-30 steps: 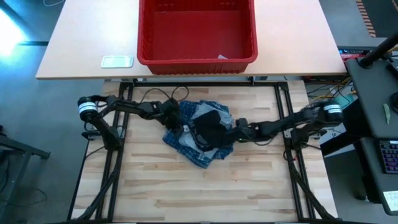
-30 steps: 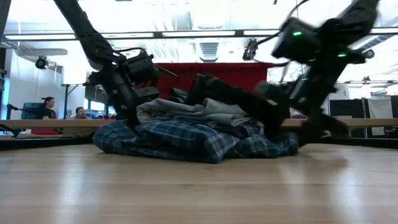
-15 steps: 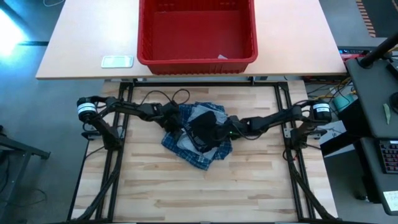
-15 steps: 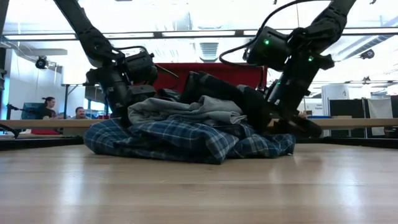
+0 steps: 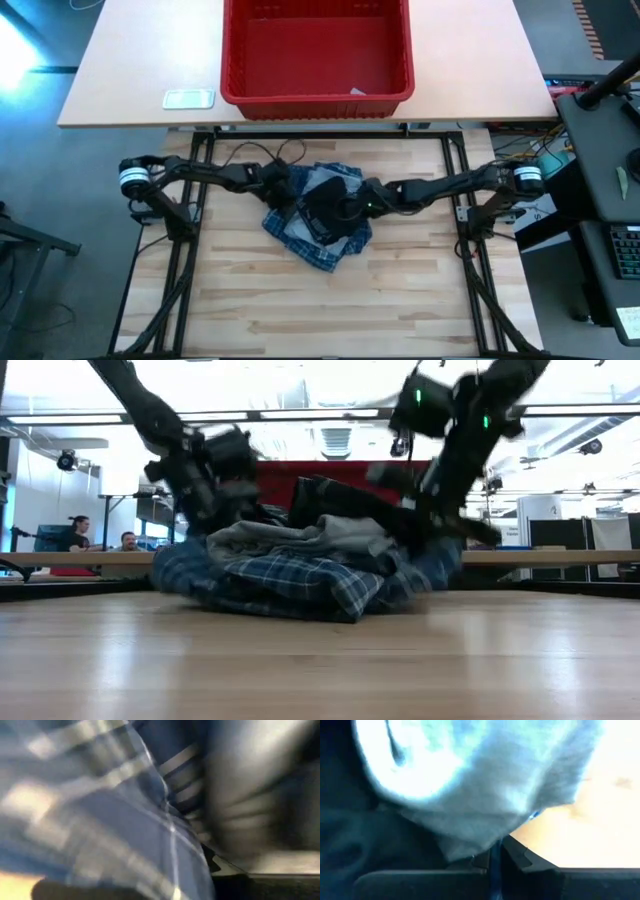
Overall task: Fold Laundry from Bin
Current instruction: Adjust the folded clothes
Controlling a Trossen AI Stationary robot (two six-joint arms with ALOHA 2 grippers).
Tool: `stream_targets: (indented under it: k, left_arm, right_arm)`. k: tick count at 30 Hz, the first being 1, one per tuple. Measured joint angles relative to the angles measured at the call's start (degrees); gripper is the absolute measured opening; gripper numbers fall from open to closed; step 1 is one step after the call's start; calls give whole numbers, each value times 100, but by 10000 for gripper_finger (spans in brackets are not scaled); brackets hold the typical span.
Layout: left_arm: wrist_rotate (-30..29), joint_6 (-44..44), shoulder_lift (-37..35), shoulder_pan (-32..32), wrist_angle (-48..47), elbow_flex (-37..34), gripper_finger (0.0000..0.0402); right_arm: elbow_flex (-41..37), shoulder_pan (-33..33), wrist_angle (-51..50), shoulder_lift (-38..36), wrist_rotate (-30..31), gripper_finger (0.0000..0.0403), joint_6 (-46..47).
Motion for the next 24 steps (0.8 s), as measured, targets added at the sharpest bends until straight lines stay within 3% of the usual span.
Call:
stream_targets:
  k: [6, 14, 18, 24]
  left_arm:
    - [-316, 144, -469, 2, -922, 558, 7]
    - [-424, 309, -242, -32, -1530, 1020, 6]
    - [-647, 224, -70, -103, -1674, 913, 6]
    - [-708, -207, 84, -231, -1688, 574, 33]
  right_arm:
    - [1083, -89, -1685, -204, -61, 9, -407]
    - [1689, -150, -1973, 341, -160, 19, -823]
    - [1473, -145, -1920, 537, -403, 69, -638]
    - [815, 134, -1808, 358, -416, 184, -82]
